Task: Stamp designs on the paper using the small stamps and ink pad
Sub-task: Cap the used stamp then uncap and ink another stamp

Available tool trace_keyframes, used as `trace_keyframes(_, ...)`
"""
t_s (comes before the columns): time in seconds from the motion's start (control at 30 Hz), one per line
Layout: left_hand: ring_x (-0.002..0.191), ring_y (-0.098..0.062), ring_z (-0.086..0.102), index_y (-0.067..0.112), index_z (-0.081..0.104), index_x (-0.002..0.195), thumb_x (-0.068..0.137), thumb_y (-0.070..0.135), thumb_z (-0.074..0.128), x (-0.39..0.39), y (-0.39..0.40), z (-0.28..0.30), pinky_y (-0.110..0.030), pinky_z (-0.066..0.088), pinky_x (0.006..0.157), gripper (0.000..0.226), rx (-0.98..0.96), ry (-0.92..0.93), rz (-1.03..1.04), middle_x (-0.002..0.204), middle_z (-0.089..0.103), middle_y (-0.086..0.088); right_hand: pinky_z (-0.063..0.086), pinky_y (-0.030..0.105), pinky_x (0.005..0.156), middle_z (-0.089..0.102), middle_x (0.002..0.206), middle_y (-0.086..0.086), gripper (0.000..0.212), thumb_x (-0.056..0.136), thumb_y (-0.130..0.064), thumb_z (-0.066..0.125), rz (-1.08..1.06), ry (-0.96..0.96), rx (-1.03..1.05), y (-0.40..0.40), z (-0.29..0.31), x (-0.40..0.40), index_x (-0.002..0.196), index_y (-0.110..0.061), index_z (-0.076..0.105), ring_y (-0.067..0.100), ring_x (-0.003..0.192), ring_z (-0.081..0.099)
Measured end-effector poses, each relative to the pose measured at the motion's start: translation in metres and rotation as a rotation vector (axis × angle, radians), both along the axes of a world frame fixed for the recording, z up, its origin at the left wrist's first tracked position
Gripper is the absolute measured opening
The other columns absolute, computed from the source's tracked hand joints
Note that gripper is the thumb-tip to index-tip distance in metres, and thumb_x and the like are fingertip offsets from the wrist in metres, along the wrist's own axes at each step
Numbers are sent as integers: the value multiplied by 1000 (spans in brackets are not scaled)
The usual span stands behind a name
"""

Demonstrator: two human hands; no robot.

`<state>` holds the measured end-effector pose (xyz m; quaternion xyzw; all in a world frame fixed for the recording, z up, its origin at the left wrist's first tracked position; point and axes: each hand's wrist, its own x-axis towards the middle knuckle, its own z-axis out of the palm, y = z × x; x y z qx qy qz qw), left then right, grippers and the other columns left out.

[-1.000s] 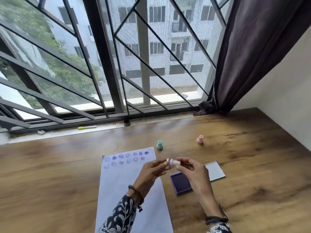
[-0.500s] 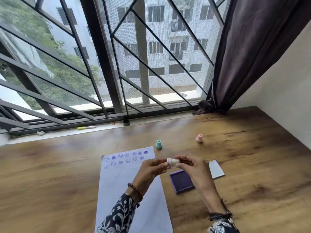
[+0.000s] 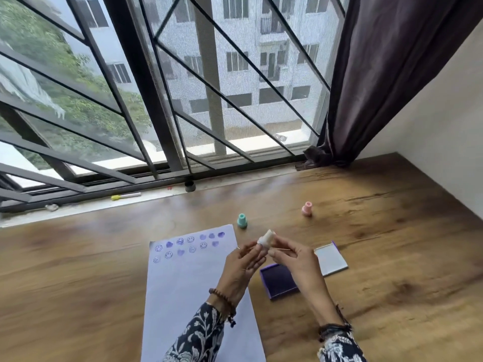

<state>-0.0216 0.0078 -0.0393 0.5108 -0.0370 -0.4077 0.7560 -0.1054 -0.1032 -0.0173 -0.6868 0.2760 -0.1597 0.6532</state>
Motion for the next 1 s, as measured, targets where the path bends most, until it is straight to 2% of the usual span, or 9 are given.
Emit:
trace_keyframes(0.1, 87, -13, 68, 7, 65, 101, 83, 10, 64, 7, -11, -6, -15, 54, 71, 18, 210, -314, -67, 94, 73, -7, 52, 10, 76, 72, 81, -18, 32, 74, -4, 72, -35, 85, -117, -6, -9, 5, 101, -20, 71, 2, 84, 69)
trace_keyframes(0.17, 88, -14, 65, 9, 65, 99, 81, 14, 67, 16, -24, -3, -11, 50, 69, 19, 351, -549, -91, 92, 71, -4, 53, 20, 80, 74, 87, -8, 30, 73, -4, 72, -66, 125, -211, -17, -11, 14, 100, -18, 71, 9, 88, 68)
trace_keyframes(0.23, 85, -13, 62, 11, 64, 98, 82, 18, 66, 27, -43, 1, -11, 48, 70, 17, 450, -725, -79, 88, 68, -2, 49, 19, 76, 74, 95, 1, 29, 74, -6, 72, -100, 156, -291, -30, -10, 28, 101, -16, 70, 10, 88, 67)
trace_keyframes(0.37, 89, -13, 62, 27, 59, 102, 87, 36, 56, 46, -79, -3, -31, 46, 77, 18, 763, -991, -78, 96, 70, 1, 46, 25, 74, 73, 101, 9, 23, 76, -9, 70, -131, 216, -447, -55, -10, 58, 99, -11, 69, 18, 91, 65)
trace_keyframes(0.63, 102, -25, 60, 22, 53, 113, 93, 28, 41, 48, -94, -11, -33, 43, 81, 24, 815, -1045, -127, 116, 62, -4, 47, 37, 91, 68, 108, 18, 33, 76, 3, 64, -99, 348, -511, -77, -26, 83, 109, -3, 63, 29, 101, 62)
trace_keyframes(0.73, 88, -11, 58, 24, 55, 107, 90, 26, 50, 34, -72, -7, -27, 45, 74, 17, 757, -1025, 10, 106, 62, 4, 51, 40, 88, 71, 100, 19, 41, 76, 2, 65, -176, 364, -399, -70, -27, 76, 115, -5, 59, 29, 93, 67)
trace_keyframes(0.83, 73, -2, 53, 25, 56, 91, 88, 23, 55, 31, -40, -3, -14, 38, 58, 3, 766, -944, 189, 84, 58, 11, 46, 27, 71, 72, 92, 8, 31, 74, -6, 69, -202, 443, -463, -53, -33, 65, 104, -14, 63, 21, 82, 66)
trace_keyframes(0.93, 70, -4, 55, 21, 59, 92, 88, 18, 56, 47, -20, -5, -14, 38, 57, 6, 800, -870, 254, 87, 59, 9, 44, 21, 68, 70, 91, 2, 25, 76, -6, 67, -175, 378, -480, -29, -37, 70, 98, -16, 63, 12, 73, 61)
trace_keyframes(1.0, 74, -8, 56, 18, 60, 100, 89, 14, 53, 62, -17, -10, -15, 38, 61, 13, 824, -866, 241, 97, 59, 3, 52, 29, 73, 69, 95, 3, 22, 77, -5, 65, -129, 335, -493, -17, -40, 83, 96, -14, 62, 14, 77, 63)
